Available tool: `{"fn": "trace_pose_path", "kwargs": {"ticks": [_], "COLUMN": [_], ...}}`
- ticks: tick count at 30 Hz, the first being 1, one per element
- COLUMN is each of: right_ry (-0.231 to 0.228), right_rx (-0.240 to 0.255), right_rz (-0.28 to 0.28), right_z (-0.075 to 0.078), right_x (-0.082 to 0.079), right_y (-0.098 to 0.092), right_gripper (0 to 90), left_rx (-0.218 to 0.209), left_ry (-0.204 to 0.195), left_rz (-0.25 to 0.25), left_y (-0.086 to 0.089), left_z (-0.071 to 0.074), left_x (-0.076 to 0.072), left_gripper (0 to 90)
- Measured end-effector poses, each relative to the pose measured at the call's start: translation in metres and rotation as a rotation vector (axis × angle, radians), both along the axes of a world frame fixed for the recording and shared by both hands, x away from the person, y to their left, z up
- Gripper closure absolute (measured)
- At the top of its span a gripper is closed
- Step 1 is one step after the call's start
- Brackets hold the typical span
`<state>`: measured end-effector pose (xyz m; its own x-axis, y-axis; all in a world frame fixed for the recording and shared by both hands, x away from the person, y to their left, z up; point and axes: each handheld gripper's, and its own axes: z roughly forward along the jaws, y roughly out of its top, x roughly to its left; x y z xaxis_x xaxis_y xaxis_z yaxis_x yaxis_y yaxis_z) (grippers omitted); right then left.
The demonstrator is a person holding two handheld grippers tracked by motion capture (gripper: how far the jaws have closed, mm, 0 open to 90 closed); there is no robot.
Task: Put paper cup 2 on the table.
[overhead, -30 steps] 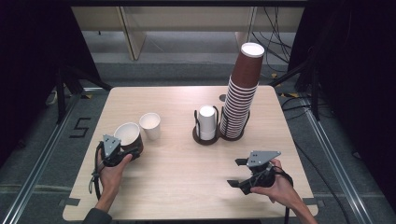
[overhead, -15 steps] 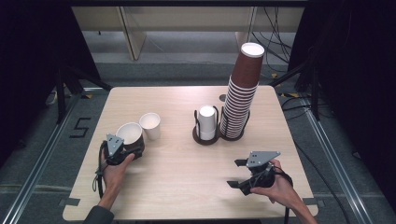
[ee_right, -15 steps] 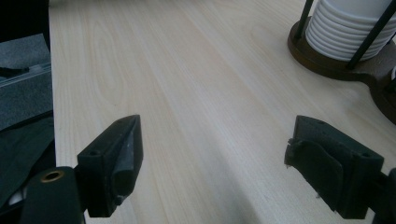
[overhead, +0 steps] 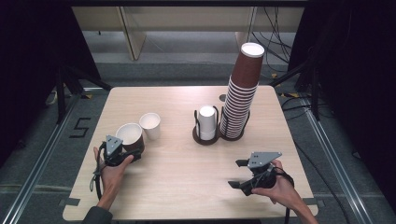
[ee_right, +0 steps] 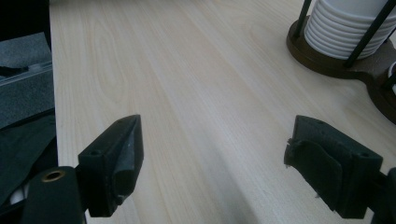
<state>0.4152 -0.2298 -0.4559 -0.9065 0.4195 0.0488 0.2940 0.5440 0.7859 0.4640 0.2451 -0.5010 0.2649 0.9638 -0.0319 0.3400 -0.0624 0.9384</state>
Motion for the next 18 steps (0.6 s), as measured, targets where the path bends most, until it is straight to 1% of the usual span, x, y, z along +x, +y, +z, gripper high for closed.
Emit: {"fn": "trace_pose_path", "kwargs": {"ticks": [2, 5, 7, 9, 10, 12, 13, 16, 18], "right_ry": [0.009, 0.000, -0.004, 0.003, -0.001, 0.005, -0.007, 0.005, 0.012], "right_rx": [-0.004, -0.011, -0.010, -0.010, -0.013, -0.013, -0.018, -0.010, -0.011], "right_rz": [-0.005, 0.008, 0.005, 0.000, -0.002, 0.006, 0.007, 0.004, 0.000], "right_z": [0.000, 0.000, -0.001, -0.001, -0.002, -0.003, -0.003, -0.003, -0.003], "right_x": [-0.001, -0.001, -0.001, -0.002, -0.002, -0.002, -0.002, -0.002, -0.003], "right_y": [0.000, -0.001, -0.001, -0.001, -0.001, -0.001, -0.002, -0.002, -0.003], "right_gripper": [18.7, 18.6, 18.6, 18.6, 18.6, 18.6, 18.6, 18.6, 18.6], "left_rx": [0.007, 0.008, 0.005, 0.005, 0.007, 0.004, 0.003, 0.002, 0.006], "left_ry": [-0.002, 0.003, 0.011, 0.010, 0.016, 0.020, 0.025, 0.030, 0.042], "left_rz": [0.001, -0.008, -0.004, -0.004, -0.006, -0.013, -0.010, -0.013, -0.019], "left_y": [0.000, 0.001, 0.001, 0.002, 0.002, 0.002, 0.002, 0.002, 0.002], "left_z": [-0.001, -0.003, -0.004, -0.004, -0.003, -0.003, -0.002, -0.002, -0.001], "left_x": [-0.001, -0.003, -0.005, -0.006, -0.008, -0.009, -0.011, -0.014, -0.016], "left_gripper": [13.0, 13.7, 13.8, 13.9, 13.9, 13.9, 14.0, 13.9, 14.0]}}
